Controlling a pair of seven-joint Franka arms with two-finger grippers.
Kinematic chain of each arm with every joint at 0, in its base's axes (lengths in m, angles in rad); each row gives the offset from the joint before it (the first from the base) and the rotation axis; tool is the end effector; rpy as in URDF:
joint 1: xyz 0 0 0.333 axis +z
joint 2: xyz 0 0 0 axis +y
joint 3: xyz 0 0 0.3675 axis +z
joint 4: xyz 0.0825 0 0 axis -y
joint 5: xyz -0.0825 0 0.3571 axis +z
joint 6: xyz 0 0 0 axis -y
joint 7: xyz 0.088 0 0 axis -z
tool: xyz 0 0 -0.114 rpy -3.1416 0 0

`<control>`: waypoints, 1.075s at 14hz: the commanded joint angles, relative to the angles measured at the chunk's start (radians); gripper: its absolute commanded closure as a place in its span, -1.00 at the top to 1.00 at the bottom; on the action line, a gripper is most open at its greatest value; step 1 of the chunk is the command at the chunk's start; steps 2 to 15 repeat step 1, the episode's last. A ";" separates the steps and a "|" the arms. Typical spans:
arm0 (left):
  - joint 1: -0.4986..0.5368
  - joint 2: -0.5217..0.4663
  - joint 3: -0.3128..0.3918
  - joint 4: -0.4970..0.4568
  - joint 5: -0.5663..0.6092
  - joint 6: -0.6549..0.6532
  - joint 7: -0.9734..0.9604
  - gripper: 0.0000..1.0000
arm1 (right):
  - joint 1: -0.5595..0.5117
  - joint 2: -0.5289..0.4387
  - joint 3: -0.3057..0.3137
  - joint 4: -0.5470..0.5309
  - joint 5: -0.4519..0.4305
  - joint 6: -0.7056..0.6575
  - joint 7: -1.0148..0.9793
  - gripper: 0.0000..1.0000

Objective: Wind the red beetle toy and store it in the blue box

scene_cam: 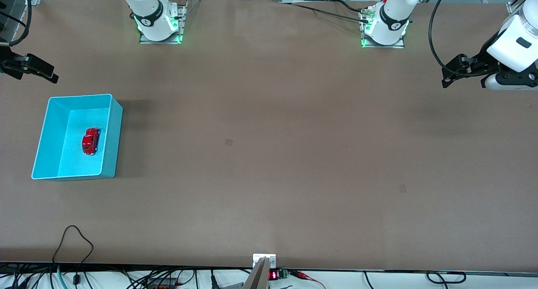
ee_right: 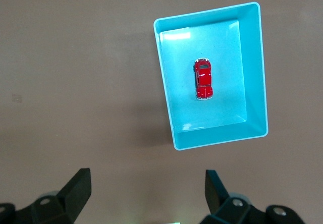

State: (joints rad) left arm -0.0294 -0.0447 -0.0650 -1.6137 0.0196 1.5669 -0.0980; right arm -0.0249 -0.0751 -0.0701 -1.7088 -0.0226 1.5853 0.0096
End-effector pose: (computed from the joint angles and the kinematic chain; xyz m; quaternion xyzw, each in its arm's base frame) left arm 0.5086 -0.0469 0.6728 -0.9999 -0.0019 0.0000 0.0113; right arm 0.4961 -0.0514 0.6473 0.9983 -0.0517 -0.0246 0.0076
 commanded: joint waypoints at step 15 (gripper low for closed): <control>0.003 0.005 -0.002 0.024 -0.012 -0.022 -0.008 1.00 | 0.003 -0.008 -0.004 0.011 0.003 -0.019 -0.007 1.00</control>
